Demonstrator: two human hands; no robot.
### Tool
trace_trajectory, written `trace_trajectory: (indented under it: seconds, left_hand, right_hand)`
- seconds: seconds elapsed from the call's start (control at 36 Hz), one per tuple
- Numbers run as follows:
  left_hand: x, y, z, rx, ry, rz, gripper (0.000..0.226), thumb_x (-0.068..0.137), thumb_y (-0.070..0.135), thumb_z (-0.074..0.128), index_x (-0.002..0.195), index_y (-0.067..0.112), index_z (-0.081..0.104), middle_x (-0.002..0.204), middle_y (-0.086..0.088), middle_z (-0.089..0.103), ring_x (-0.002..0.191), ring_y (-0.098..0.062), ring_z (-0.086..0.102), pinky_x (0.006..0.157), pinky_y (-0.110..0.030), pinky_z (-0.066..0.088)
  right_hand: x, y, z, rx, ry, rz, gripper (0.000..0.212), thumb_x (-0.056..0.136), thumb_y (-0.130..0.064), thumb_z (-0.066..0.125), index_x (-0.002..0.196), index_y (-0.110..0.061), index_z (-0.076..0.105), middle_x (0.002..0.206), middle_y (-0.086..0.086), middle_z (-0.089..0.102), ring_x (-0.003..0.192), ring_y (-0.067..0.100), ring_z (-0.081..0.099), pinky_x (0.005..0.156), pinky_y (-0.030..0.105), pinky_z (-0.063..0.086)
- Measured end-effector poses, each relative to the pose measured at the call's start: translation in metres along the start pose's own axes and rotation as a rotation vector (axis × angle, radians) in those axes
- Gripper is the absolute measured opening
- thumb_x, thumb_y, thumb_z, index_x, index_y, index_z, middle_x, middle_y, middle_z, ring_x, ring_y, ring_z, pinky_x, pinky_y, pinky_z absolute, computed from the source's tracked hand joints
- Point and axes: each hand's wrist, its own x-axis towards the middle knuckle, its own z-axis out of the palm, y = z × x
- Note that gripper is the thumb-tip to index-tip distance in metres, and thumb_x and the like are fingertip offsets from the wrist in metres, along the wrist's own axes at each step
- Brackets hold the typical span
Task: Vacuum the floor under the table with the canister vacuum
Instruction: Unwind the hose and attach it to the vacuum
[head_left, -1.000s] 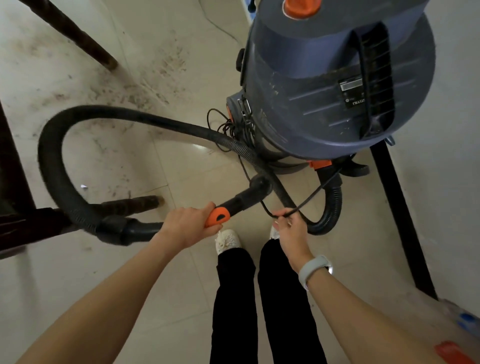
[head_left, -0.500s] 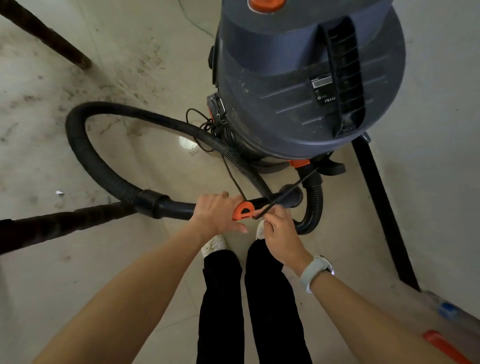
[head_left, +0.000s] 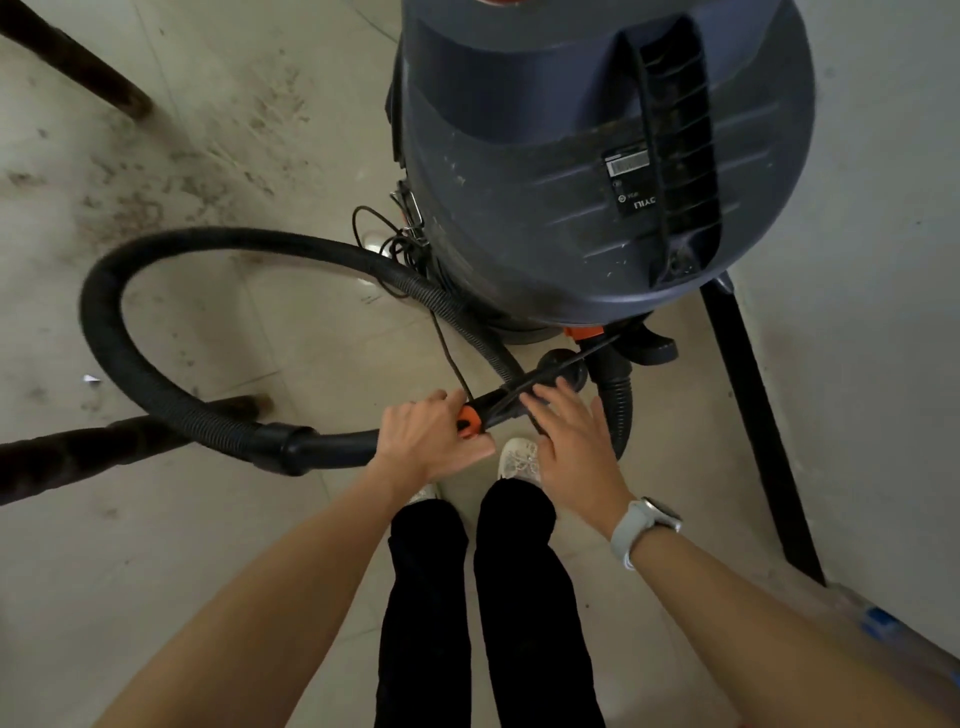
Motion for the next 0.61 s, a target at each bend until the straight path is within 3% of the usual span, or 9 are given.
trace_trajectory:
  seconds: [0.06, 0.14, 0.19, 0.25, 0.31, 0.33, 0.42, 0.5, 0.61]
  left_hand:
    - [-0.001, -0.007, -0.005, 0.012, 0.013, -0.005, 0.04, 0.081, 0.058, 0.047, 0.097, 0.021, 0.049, 0.085, 0.001, 0.051, 0.07, -0.022, 0.049, 0.062, -0.029, 0.032]
    - [-0.005, -0.014, -0.012, 0.043, 0.016, 0.003, 0.041, 0.079, 0.057, 0.05, 0.1, 0.021, 0.049, 0.086, 0.003, 0.049, 0.068, -0.021, 0.045, 0.063, -0.03, 0.03]
    - [-0.008, -0.013, -0.014, 0.07, -0.013, 0.029, 0.041, 0.079, 0.056, 0.05, 0.099, 0.02, 0.047, 0.087, 0.003, 0.047, 0.069, -0.022, 0.044, 0.068, -0.031, 0.031]
    - [-0.012, -0.01, -0.015, 0.094, -0.037, 0.055, 0.038, 0.08, 0.055, 0.048, 0.095, 0.02, 0.042, 0.087, 0.003, 0.046, 0.072, -0.024, 0.05, 0.078, -0.034, 0.032]
    - [-0.016, -0.01, -0.012, 0.113, 0.0, 0.079, 0.04, 0.078, 0.055, 0.041, 0.095, 0.02, 0.044, 0.088, 0.001, 0.051, 0.081, -0.025, 0.058, 0.083, -0.036, 0.034]
    - [-0.018, -0.01, -0.01, 0.124, 0.048, 0.097, 0.045, 0.076, 0.054, 0.036, 0.099, 0.019, 0.05, 0.09, 0.0, 0.055, 0.084, -0.025, 0.059, 0.084, -0.037, 0.036]
    - [-0.021, -0.013, -0.002, 0.114, 0.282, 0.205, 0.054, 0.074, 0.045, 0.032, 0.109, 0.018, 0.063, 0.095, -0.002, 0.065, 0.089, -0.028, 0.061, 0.088, -0.043, 0.042]
    - [-0.019, -0.018, -0.005, 0.082, 0.42, 0.259, 0.045, 0.08, 0.035, 0.037, 0.111, 0.021, 0.066, 0.104, 0.0, 0.068, 0.103, -0.027, 0.062, 0.1, -0.053, 0.04]
    - [-0.012, -0.025, -0.01, 0.012, 0.493, 0.286, 0.04, 0.074, 0.012, 0.072, 0.113, 0.016, 0.068, 0.112, -0.005, 0.069, 0.112, -0.033, 0.061, 0.099, -0.058, 0.04]
  right_hand:
    - [0.005, 0.003, -0.002, -0.214, -0.03, -0.048, 0.063, 0.092, -0.009, 0.045, 0.15, -0.02, 0.023, 0.158, -0.004, 0.015, 0.148, 0.015, 0.0, 0.116, 0.047, -0.008]
    - [0.017, -0.004, 0.0, -0.45, -0.003, -0.228, 0.072, 0.09, -0.013, 0.052, 0.152, -0.017, 0.016, 0.159, -0.001, 0.014, 0.148, 0.019, 0.003, 0.115, 0.048, -0.006]
    - [0.03, -0.01, 0.001, -0.48, -0.07, -0.254, 0.07, 0.093, -0.019, 0.05, 0.152, -0.017, 0.013, 0.158, -0.001, 0.015, 0.148, 0.02, 0.004, 0.116, 0.047, -0.006]
    - [0.039, -0.017, 0.0, -0.452, -0.091, -0.243, 0.058, 0.088, -0.028, 0.06, 0.14, -0.015, 0.038, 0.142, 0.005, 0.04, 0.137, 0.028, 0.032, 0.115, 0.047, 0.014]
    - [0.044, -0.023, -0.001, -0.451, -0.03, -0.262, 0.044, 0.069, -0.03, 0.079, 0.105, -0.011, 0.062, 0.105, 0.01, 0.06, 0.099, 0.032, 0.058, 0.089, 0.045, 0.045]
    - [0.045, -0.024, -0.002, -0.442, -0.039, -0.254, 0.041, 0.066, -0.03, 0.081, 0.097, -0.01, 0.062, 0.097, 0.011, 0.06, 0.089, 0.032, 0.06, 0.078, 0.042, 0.047]
    - [0.037, -0.027, 0.0, -0.371, -0.132, -0.114, 0.031, 0.085, -0.036, 0.059, 0.107, -0.015, 0.053, 0.108, 0.007, 0.057, 0.098, 0.03, 0.059, 0.072, 0.034, 0.039]
    - [0.017, -0.027, 0.005, -0.212, -0.086, 0.067, 0.031, 0.086, -0.042, 0.055, 0.106, -0.019, 0.053, 0.103, 0.001, 0.06, 0.094, 0.026, 0.063, 0.071, 0.032, 0.042]
    - [-0.017, -0.013, 0.012, 0.0, -0.033, 0.235, 0.026, 0.08, -0.037, 0.062, 0.097, -0.019, 0.055, 0.084, -0.005, 0.058, 0.085, 0.023, 0.063, 0.067, 0.03, 0.044]
